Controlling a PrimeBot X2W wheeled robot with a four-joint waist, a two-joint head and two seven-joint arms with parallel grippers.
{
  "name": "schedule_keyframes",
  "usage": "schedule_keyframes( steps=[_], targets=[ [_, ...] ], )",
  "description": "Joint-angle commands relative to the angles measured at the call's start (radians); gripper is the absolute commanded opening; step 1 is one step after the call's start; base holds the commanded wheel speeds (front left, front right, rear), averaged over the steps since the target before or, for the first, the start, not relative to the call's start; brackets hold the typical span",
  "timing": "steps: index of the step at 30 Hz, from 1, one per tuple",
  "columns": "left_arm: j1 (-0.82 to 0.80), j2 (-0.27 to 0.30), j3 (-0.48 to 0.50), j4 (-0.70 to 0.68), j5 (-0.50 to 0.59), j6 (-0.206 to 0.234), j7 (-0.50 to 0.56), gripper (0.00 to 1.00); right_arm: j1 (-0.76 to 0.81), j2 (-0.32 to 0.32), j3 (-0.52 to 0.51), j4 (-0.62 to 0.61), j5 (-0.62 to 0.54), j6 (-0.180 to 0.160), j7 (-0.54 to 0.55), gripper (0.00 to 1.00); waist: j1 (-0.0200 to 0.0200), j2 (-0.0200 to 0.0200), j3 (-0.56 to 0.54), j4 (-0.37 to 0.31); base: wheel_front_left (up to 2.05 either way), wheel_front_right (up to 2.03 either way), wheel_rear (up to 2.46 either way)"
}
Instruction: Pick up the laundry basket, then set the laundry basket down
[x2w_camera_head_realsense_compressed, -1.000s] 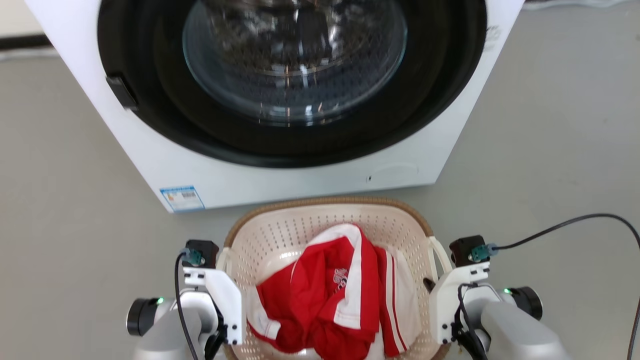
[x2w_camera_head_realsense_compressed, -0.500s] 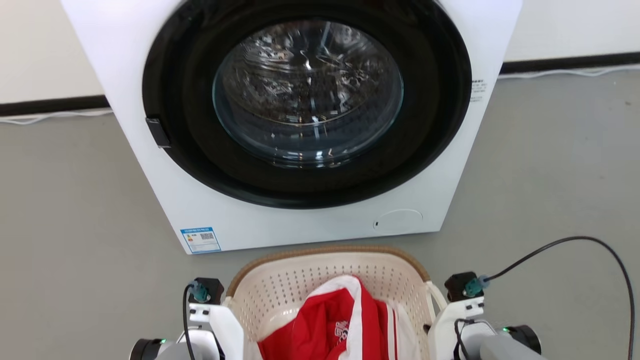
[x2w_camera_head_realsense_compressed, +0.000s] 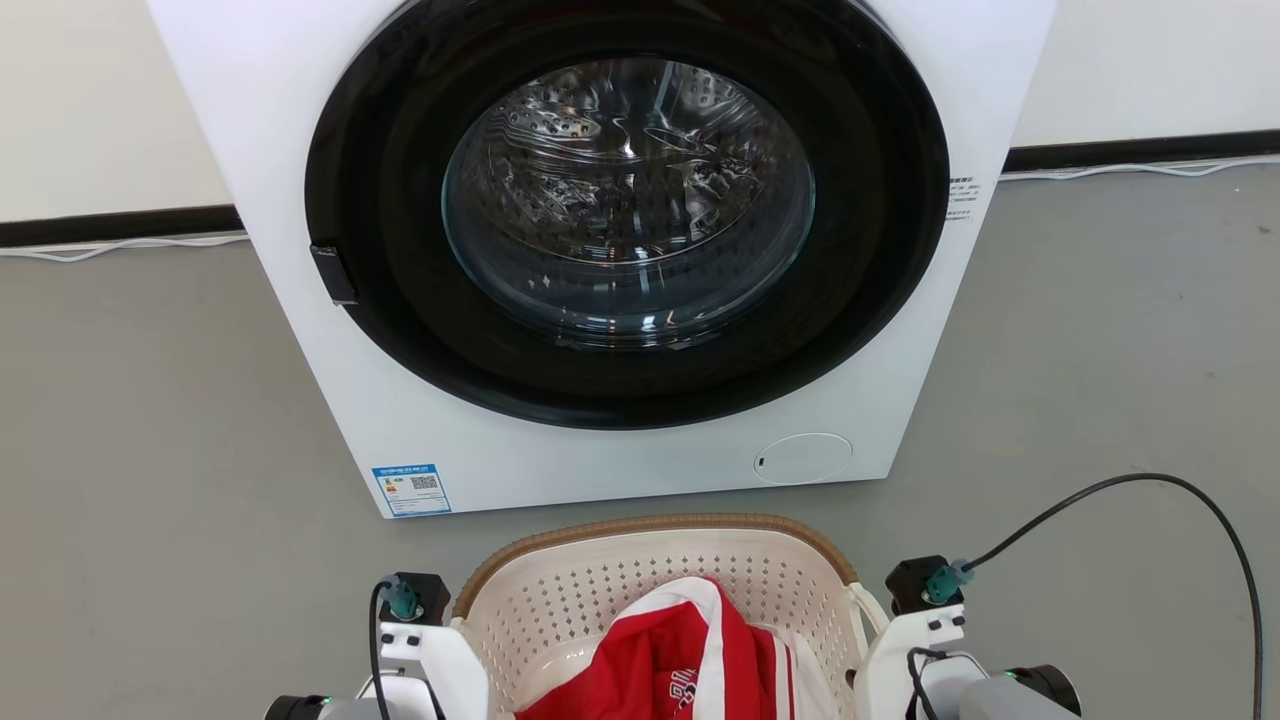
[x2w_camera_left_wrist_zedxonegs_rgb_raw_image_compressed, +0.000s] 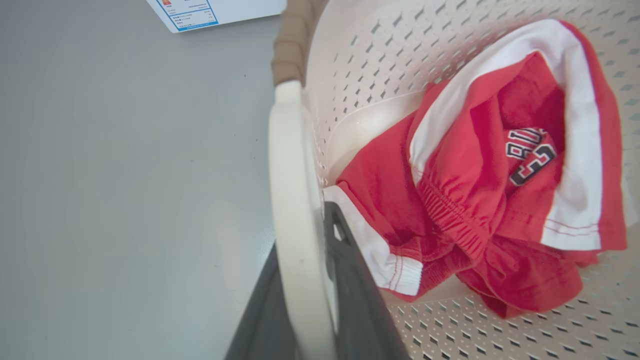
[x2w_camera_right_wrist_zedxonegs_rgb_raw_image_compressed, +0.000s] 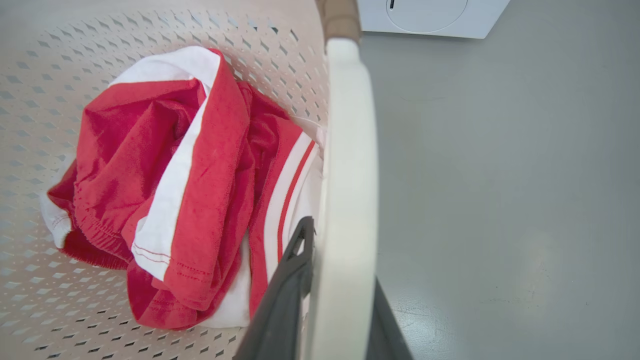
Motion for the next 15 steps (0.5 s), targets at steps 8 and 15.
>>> schedule_keyframes(
  steps=[8,15],
  targets=[
    [-0.002,0.007,-0.001,-0.011,0.000,-0.023,0.009,0.00,-0.015,0.024,0.050,-0.040,0.035,0.018,-0.013,0.00,0.0000,0.0000,-0.002,-0.001,0.00,0.00,0.00],
    [-0.006,0.009,-0.008,-0.011,-0.003,-0.023,0.010,0.00,-0.018,0.024,0.073,-0.037,0.066,0.018,-0.021,0.00,0.0000,0.0000,0.002,0.005,0.00,0.00,0.00]
  ],
)
